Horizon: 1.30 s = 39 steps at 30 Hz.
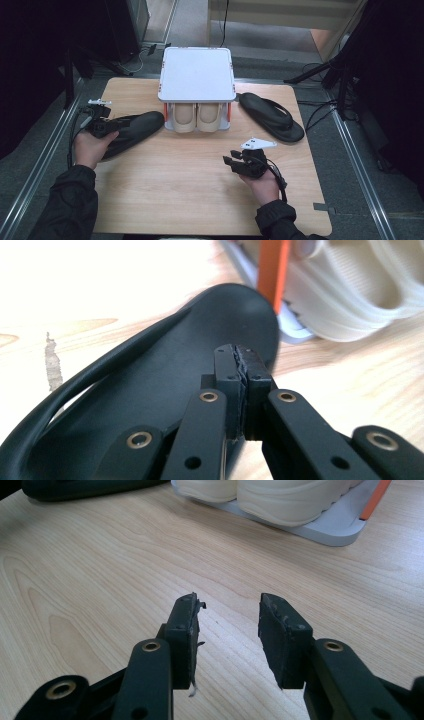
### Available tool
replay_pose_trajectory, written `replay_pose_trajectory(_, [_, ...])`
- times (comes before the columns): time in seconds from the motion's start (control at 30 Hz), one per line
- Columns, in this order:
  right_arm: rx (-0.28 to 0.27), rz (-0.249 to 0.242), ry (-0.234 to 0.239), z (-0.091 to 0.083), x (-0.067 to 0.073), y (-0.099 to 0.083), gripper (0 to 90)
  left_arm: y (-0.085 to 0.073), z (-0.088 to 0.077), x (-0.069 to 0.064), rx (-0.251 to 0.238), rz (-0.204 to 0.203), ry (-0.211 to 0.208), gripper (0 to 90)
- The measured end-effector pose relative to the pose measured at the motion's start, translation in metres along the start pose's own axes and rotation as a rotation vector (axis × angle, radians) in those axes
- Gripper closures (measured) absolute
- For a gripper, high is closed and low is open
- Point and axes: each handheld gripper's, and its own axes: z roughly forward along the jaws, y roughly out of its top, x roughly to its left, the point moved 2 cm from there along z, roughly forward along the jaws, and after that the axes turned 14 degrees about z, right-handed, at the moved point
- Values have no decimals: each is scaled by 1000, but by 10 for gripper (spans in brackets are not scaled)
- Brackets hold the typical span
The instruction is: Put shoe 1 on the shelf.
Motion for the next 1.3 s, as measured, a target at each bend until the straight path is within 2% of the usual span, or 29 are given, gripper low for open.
replay_pose_trajectory(0.23, [0,-5,-1,1,1,0,603,-26,-17,-15,23,-1,2,899])
replay_pose_trajectory(0.4, [2,-9,2,3,1,2,603,-45,-12,-24,88,-6,-1,900])
replay_pose_trajectory(0.5, [-2,-10,7,4,1,4,603,-53,-10,-27,97,-16,-3,900])
replay_pose_trajectory(0.57, [0,-5,10,6,1,5,603,-57,-9,-27,106,-27,1,900])
replay_pose_trajectory(0.8, [7,-14,19,11,3,9,603,-67,0,-22,168,-17,31,899])
replay_pose_trajectory(1.1, [8,-17,16,10,1,10,603,-71,0,-13,177,-41,36,900])
replay_pose_trajectory(1.2, [7,-16,16,10,1,10,603,-72,-1,-10,179,-40,57,900])
replay_pose_trajectory(1.3, [7,-18,15,10,0,10,603,-73,-3,-7,174,-55,60,900])
